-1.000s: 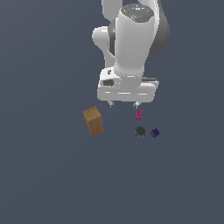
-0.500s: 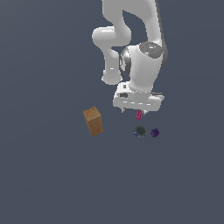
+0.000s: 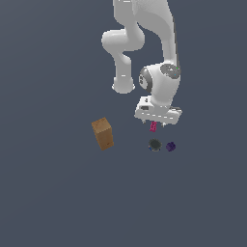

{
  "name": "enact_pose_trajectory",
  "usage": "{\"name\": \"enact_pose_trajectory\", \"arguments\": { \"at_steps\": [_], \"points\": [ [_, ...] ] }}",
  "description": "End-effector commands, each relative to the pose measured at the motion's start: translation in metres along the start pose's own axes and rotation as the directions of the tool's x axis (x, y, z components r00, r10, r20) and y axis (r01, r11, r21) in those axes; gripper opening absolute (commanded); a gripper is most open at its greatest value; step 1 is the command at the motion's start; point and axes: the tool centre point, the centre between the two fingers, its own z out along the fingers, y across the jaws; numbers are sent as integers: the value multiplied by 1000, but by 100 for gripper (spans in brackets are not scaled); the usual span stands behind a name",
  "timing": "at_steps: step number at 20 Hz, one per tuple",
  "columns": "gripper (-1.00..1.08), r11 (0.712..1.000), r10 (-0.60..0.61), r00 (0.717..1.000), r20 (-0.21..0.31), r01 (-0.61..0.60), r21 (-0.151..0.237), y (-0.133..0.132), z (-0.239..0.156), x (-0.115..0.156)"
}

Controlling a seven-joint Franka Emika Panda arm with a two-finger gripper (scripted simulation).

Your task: Pick up a designated object from a clutter of objects.

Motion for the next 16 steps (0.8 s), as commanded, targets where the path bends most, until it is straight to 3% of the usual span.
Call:
{"name": "enact_pose_trajectory", "arguments": {
  "at_steps": [1, 9, 16],
  "points": [
    [100, 1000, 19, 1000, 2, -19, 4, -6, 13, -16],
    [100, 999, 53, 999, 10, -53, 13, -14, 37, -49],
    [100, 998, 56, 998, 12, -56, 14, -15, 40, -54]
  ]
}}
